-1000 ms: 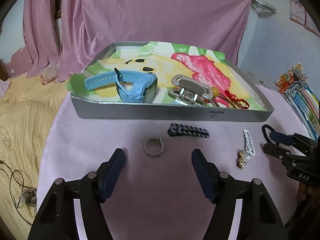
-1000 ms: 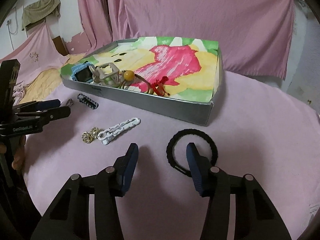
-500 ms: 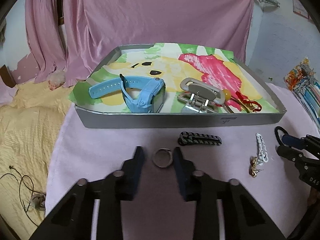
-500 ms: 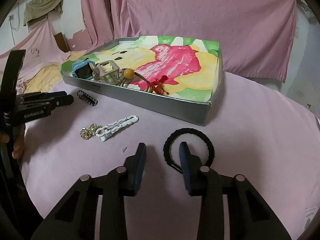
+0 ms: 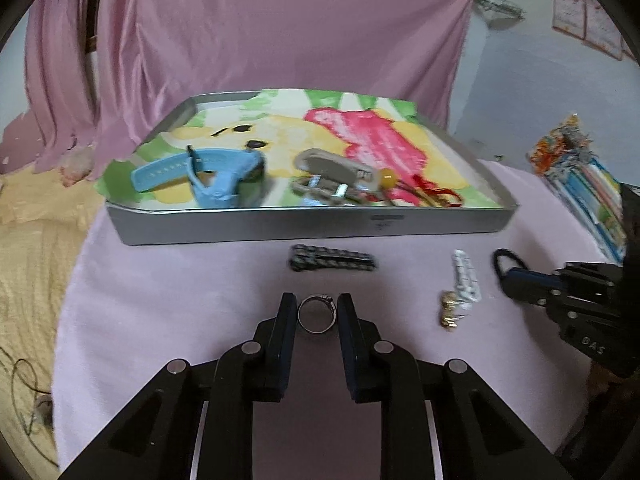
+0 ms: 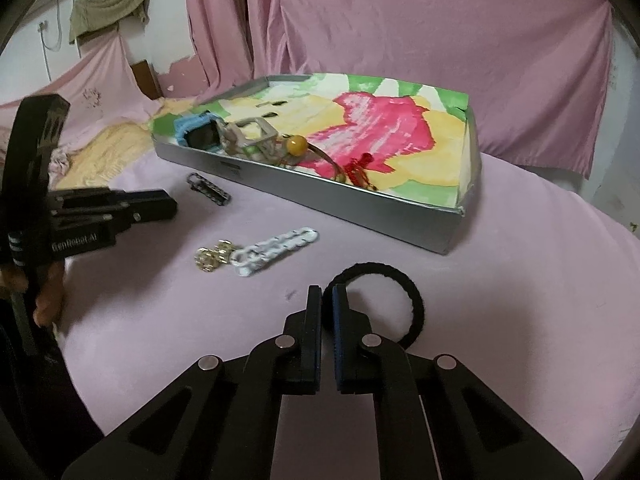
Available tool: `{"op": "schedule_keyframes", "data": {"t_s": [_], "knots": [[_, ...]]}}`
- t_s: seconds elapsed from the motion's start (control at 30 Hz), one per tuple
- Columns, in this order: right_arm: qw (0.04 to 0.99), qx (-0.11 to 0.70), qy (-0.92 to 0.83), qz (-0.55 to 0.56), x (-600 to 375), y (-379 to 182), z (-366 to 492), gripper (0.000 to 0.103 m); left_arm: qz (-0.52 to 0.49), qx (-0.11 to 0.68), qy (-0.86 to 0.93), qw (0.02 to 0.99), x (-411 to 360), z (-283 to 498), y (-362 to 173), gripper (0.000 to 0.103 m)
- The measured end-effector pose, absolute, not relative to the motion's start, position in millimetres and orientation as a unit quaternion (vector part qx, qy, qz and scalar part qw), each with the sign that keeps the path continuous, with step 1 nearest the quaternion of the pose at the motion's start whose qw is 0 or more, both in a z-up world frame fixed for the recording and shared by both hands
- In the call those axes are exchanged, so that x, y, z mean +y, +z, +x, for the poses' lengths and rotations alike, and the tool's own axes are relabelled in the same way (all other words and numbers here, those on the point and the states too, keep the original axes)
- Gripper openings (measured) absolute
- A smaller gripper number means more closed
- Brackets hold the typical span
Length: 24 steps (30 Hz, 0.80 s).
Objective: Organize jewelry
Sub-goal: 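Drop the ring into the tray with the left tool while the right tool drops the black hair tie there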
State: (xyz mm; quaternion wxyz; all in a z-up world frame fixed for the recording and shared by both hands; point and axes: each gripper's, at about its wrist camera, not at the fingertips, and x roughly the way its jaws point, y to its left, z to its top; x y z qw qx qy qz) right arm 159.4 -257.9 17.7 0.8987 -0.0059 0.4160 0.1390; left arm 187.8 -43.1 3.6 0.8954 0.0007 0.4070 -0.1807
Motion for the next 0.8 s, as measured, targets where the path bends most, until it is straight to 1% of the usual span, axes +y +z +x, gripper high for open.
{"op": "schedule_keyframes", "data": {"t_s": [0.37, 0.57, 0.8], "knots": [[0.917, 0.363, 0.169, 0.010, -248, 38, 152, 0.005, -0.028, 0.359, -0.244, 0.901, -58, 176, 20, 0.019], [0.932, 0.320, 0.170, 0.018, -248, 57, 160, 0.005, -0.072, 0.321, -0.228, 0.916, -52, 190, 41, 0.019], [0.940, 0.293, 0.173, 0.026, -243, 69, 187, 0.005, -0.082, 0.305, -0.192, 0.929, -45, 219, 50, 0.019]]}}
